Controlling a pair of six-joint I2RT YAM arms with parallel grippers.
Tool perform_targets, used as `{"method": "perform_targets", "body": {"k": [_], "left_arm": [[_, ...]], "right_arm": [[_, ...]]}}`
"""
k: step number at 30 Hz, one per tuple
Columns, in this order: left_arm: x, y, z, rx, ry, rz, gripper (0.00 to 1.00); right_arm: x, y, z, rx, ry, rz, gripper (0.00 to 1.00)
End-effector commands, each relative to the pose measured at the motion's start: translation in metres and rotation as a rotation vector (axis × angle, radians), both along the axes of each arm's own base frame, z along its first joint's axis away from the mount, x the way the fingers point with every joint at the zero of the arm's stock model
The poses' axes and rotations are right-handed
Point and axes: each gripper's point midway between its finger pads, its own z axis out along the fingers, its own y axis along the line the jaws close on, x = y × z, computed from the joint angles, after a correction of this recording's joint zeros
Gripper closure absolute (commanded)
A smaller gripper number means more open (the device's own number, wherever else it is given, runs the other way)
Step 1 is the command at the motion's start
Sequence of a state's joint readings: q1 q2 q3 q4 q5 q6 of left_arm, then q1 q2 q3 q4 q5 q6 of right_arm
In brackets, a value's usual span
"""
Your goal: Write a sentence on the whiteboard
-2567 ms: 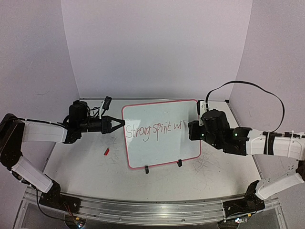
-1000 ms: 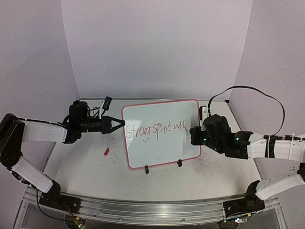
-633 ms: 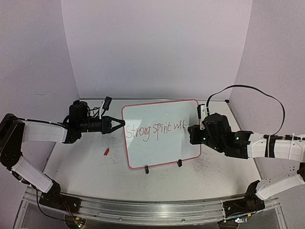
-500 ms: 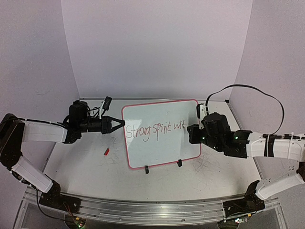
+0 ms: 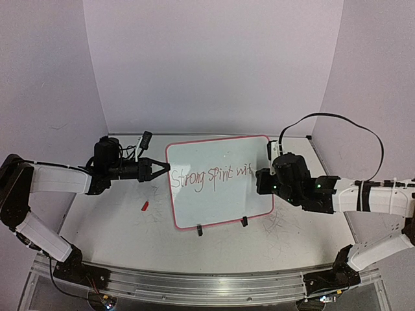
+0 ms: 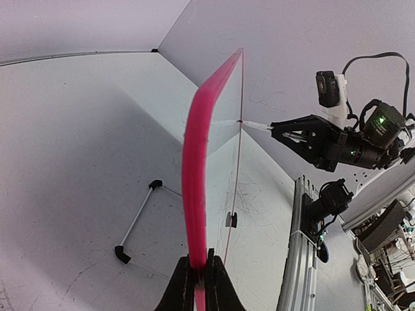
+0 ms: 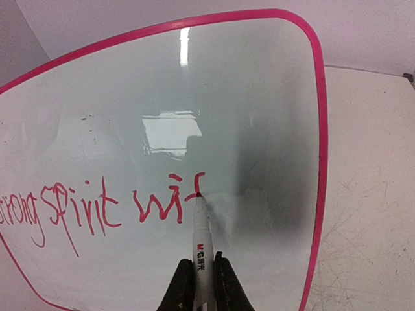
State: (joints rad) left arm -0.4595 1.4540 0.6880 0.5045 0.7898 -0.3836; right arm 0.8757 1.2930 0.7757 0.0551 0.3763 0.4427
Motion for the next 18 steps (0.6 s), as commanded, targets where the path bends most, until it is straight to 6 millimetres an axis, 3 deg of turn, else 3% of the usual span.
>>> {"method": "perform_targets", "body": {"k": [1, 7, 12, 18], "left_arm": [[-0.003, -0.007, -0.001, 0.027, -0.018, -0.024, 1.00], [-0.003, -0.008, 0.001, 0.024, -0.018, -0.023, 1.00], [-0.003, -0.008, 0.002, 0.023, -0.018, -0.024, 1.00], [-0.004, -0.007, 0.002, 0.024, -0.020, -0.023, 1.00]], "right_arm": [[0.003, -0.013, 0.017, 0.004, -0.032, -0.066, 1.00], [-0.007, -0.003, 0.042, 0.102, -0.088, 0.037, 1.00], [0.004, 0.000, 0.035, 0.082, -0.074, 0.040, 1.00], [0.014, -0.001, 0.045, 0.061, -0.109, 0.010, 1.00]]}}
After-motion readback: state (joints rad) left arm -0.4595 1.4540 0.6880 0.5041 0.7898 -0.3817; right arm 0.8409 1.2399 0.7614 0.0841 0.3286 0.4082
